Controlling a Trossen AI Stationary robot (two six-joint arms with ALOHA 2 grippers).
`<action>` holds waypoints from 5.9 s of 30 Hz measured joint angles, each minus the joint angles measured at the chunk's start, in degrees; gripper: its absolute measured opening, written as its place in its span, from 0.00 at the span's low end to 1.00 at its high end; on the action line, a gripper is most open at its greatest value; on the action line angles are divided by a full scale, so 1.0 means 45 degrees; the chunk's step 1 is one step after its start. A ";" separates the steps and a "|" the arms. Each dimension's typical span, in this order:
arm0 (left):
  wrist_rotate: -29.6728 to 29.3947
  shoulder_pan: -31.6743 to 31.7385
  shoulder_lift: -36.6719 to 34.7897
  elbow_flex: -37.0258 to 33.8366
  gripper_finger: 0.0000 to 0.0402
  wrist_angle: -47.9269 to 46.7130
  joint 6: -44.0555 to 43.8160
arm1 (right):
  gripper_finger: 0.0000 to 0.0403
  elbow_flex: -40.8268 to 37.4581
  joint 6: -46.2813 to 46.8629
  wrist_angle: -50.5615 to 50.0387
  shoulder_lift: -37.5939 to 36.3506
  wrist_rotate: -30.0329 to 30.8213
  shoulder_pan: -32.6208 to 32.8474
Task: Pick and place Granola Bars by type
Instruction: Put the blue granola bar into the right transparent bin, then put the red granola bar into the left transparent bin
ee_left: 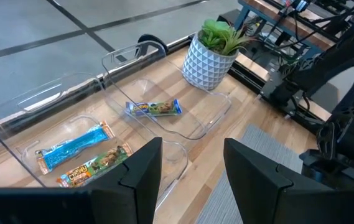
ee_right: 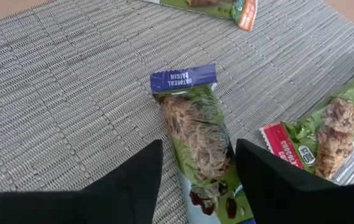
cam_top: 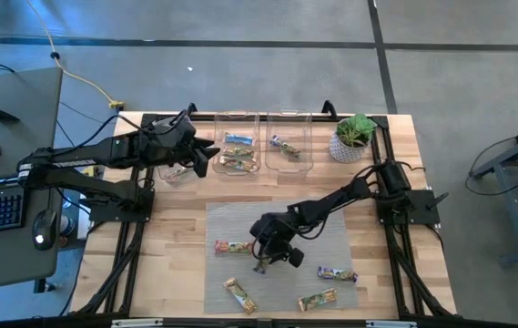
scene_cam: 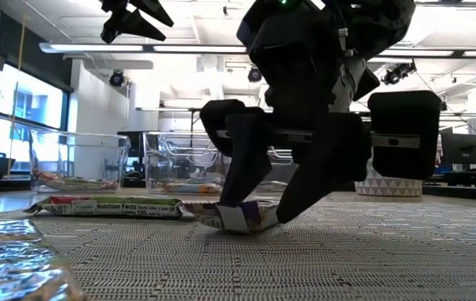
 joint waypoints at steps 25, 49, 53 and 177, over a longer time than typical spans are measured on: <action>-0.0078 -0.0003 0.0000 -0.0005 0.41 0.0039 -0.0034 | 0.30 -0.0003 0.0033 0.0009 0.0219 0.0882 -0.0029; -0.0083 0.0000 -0.0005 -0.0005 0.41 0.0034 -0.0385 | 0.26 -0.0056 -0.0582 -0.6972 -0.9435 0.9901 -0.3340; -0.0089 0.0000 -0.0003 -0.0005 0.41 0.0034 -0.0325 | 0.26 -0.0907 0.0476 -0.6388 -1.0445 0.8000 -0.5887; 0.3894 -0.5504 1.1281 0.0638 0.29 0.2133 0.1035 | 0.42 -0.3206 0.3195 -0.4036 -0.9782 0.3381 -0.3186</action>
